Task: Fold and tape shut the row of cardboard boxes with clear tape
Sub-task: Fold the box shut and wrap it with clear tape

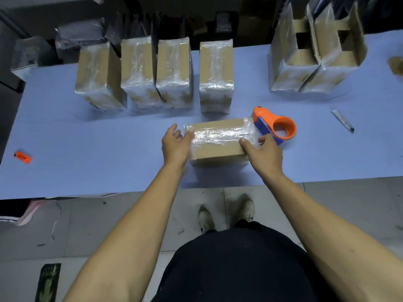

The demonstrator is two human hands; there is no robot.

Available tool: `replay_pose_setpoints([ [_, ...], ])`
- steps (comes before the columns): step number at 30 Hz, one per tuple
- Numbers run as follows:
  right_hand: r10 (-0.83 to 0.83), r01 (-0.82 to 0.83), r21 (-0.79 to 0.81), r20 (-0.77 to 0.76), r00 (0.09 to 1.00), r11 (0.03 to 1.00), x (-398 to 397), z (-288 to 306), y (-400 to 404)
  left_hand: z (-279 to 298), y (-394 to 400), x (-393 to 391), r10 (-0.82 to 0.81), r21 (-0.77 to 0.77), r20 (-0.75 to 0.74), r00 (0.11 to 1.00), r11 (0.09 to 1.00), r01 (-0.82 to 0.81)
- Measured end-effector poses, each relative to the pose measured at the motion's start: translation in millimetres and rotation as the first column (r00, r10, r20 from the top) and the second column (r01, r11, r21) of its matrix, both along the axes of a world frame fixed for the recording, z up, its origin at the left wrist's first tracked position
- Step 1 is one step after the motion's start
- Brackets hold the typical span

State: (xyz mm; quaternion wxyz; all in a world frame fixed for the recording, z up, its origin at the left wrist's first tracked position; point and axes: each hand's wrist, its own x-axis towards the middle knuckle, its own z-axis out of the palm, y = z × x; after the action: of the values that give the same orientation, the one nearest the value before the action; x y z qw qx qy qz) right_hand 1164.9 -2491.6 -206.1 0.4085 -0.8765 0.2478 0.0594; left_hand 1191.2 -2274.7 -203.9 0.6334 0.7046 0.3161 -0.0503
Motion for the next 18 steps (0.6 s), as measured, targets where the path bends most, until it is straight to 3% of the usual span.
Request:
replay_pose_setpoints([
  [4, -0.021, 0.021, -0.010, -0.013, 1.000, 1.000, -7.7, -4.9, 6.5, -11.3, -13.4, -15.0, -0.259, 0.213, -0.002, 0.966, 0.944, 0.254],
  [8, -0.024, 0.021, 0.092, 0.035, 0.999, 0.996, 9.1, -5.3, -13.7, -17.5, -11.4, -10.0, -0.256, 0.226, 0.048, 0.965, 0.944, 0.239],
  [11, -0.020, 0.025, -0.066, 0.070, 0.997, 0.997, 31.0, -12.9, -36.3, -23.8, -16.0, -10.6, -0.227, 0.239, 0.060, 0.972, 0.949, 0.207],
  [15, 0.197, -0.220, -0.260, -0.112, 0.974, 0.940, 53.8, -28.5, -51.9, -28.1, -17.9, -7.5, -0.214, 0.249, 0.054, 0.975, 0.949, 0.194],
  [18, 0.280, -0.318, -0.329, -0.158, 0.947, 0.889, 62.7, -34.2, -63.7, -27.4, -29.6, -5.3, -0.219, 0.222, 0.036, 0.975, 0.953, 0.205],
])
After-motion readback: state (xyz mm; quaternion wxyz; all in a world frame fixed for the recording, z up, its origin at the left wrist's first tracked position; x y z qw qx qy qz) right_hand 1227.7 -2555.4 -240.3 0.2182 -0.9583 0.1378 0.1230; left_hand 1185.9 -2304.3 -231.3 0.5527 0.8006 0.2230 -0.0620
